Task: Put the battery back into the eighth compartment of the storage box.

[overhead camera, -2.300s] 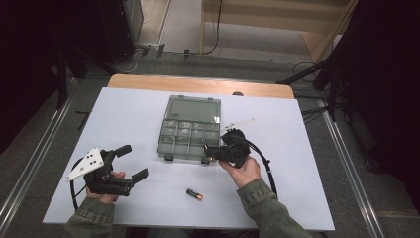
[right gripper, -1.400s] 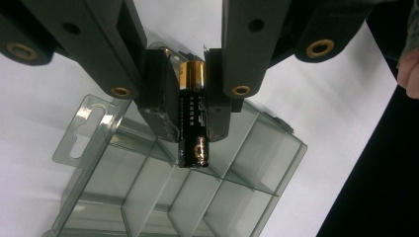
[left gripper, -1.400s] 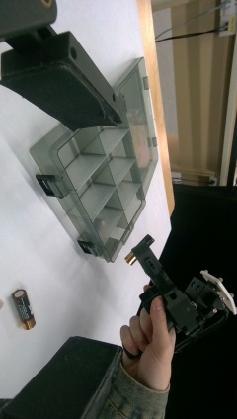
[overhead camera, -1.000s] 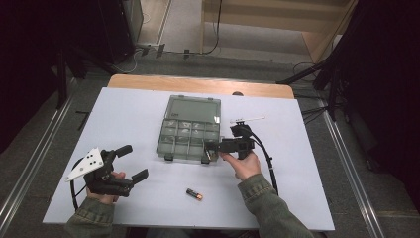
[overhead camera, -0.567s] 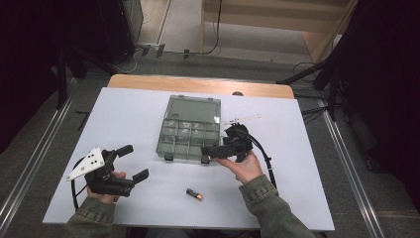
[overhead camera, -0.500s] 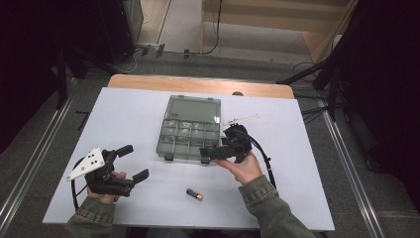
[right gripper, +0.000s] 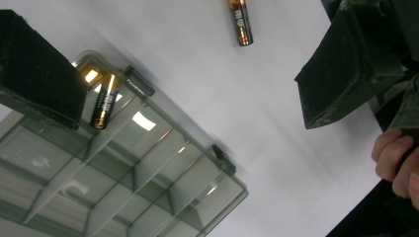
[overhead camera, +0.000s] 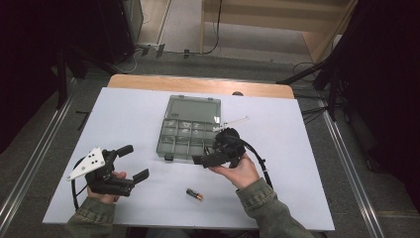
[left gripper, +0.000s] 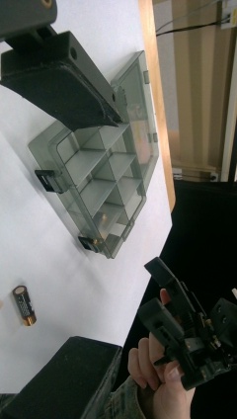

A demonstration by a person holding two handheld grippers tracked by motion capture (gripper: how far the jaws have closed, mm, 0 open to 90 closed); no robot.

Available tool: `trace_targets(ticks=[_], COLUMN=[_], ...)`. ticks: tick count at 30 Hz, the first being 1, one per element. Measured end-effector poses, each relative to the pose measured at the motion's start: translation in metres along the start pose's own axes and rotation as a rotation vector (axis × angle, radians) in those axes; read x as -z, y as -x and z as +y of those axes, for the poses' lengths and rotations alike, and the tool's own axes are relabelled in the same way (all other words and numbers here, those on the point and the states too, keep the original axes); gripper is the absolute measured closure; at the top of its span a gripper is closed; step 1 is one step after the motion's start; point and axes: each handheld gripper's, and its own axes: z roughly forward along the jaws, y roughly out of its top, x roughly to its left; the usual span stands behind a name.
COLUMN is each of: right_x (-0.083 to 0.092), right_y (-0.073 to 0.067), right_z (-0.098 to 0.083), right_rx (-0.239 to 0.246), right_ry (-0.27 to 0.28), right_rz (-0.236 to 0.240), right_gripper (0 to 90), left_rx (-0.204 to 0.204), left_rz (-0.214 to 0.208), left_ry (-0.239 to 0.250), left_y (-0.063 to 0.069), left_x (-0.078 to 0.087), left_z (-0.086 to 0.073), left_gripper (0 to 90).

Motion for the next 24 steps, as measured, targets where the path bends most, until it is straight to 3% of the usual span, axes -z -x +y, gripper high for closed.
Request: trace_targets(ticks=[16, 20, 24], right_x=[-0.018, -0.023, -0.034], right_y=[-0.017, -0.021, -0.027], right_z=[-0.004, -0.006, -0.009], right_rx=[0.075, 0.103, 0.151], right_ry=[-0.092, -0.126, -0.192], right_rz=[-0.002, -0.019, -0.044], right_gripper=[0.0, 0.0, 0.0], left_rx=[-0.001, 0.0, -0.002], left_rz=[0.0, 0.0, -0.001], left_ry=[0.001, 0.001, 0.0], left_y=[0.0, 0.0, 0.001], left_x=[0.0, 0.0, 0.0], left_z=[0.0, 0.0, 0.0], left_gripper=[0.0, 0.0, 0.0])
